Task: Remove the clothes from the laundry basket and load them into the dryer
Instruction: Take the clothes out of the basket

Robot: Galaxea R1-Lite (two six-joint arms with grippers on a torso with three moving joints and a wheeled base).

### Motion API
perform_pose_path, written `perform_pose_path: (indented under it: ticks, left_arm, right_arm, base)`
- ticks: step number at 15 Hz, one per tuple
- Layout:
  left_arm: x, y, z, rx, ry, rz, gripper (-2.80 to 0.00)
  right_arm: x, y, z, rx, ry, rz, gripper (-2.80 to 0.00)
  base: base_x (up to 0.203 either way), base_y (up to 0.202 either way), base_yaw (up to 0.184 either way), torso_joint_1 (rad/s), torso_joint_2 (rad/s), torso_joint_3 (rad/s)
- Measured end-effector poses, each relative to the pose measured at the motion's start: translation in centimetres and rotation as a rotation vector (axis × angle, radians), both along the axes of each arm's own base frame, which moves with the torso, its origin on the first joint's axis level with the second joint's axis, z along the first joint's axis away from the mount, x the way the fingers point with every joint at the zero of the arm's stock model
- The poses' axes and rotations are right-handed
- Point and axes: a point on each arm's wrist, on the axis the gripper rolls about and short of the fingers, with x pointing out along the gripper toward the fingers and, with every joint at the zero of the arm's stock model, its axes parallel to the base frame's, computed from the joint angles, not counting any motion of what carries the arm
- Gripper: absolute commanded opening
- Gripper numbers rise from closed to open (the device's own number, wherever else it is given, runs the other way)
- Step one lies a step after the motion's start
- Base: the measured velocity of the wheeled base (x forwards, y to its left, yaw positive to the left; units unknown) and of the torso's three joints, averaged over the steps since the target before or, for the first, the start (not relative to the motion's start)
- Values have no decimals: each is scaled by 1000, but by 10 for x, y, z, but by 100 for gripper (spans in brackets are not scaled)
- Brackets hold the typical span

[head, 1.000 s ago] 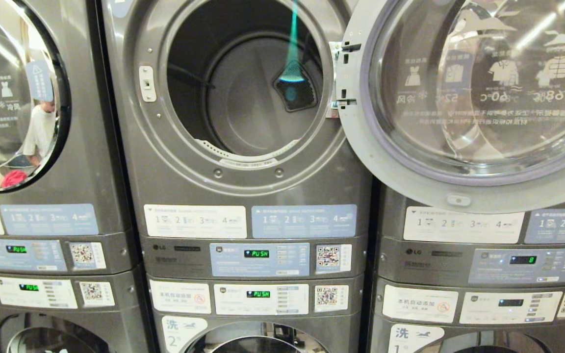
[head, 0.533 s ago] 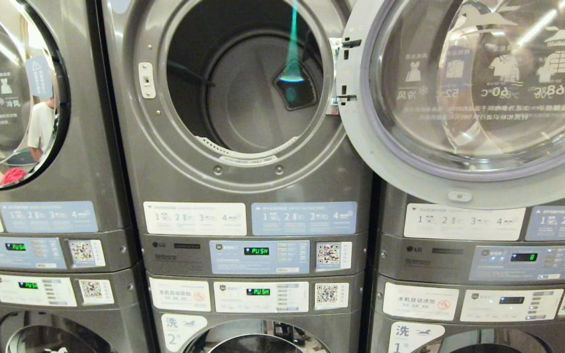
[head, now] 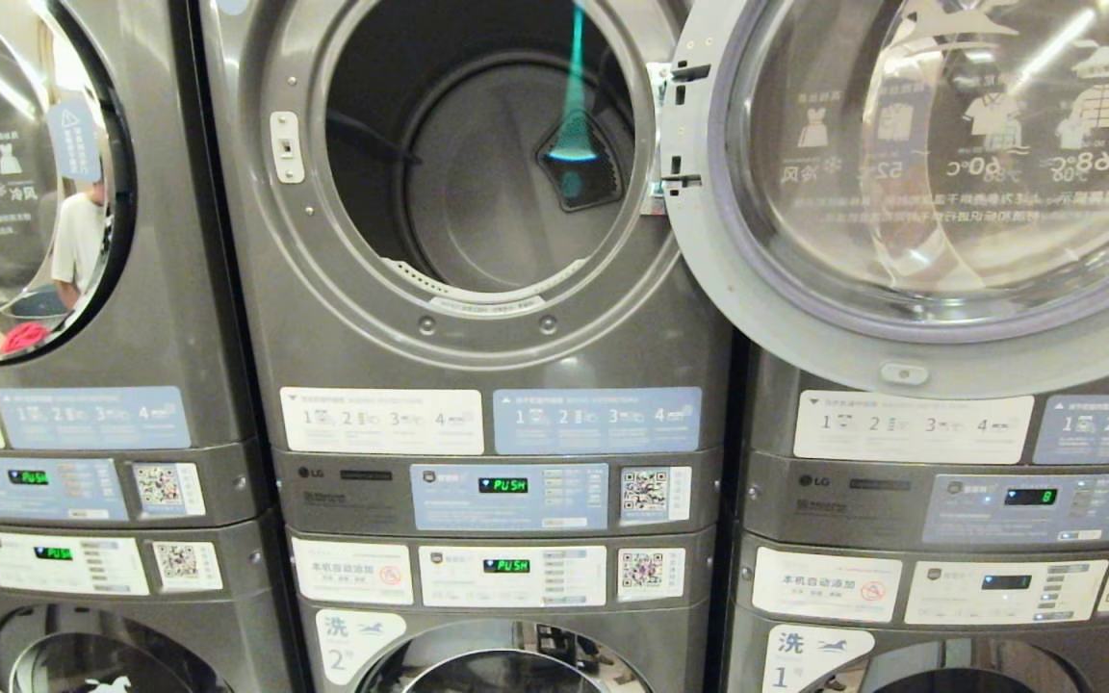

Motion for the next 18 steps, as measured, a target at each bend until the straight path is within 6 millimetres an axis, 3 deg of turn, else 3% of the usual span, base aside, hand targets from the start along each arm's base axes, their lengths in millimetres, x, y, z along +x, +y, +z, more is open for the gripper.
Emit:
perform_pose_path:
  ticks: [18]
  left_arm:
    - [0, 0, 0, 0, 0, 0, -280]
  right_arm:
    - [0, 0, -1, -67, 6, 2, -280]
  base:
    - [0, 0, 0, -111, 241, 131]
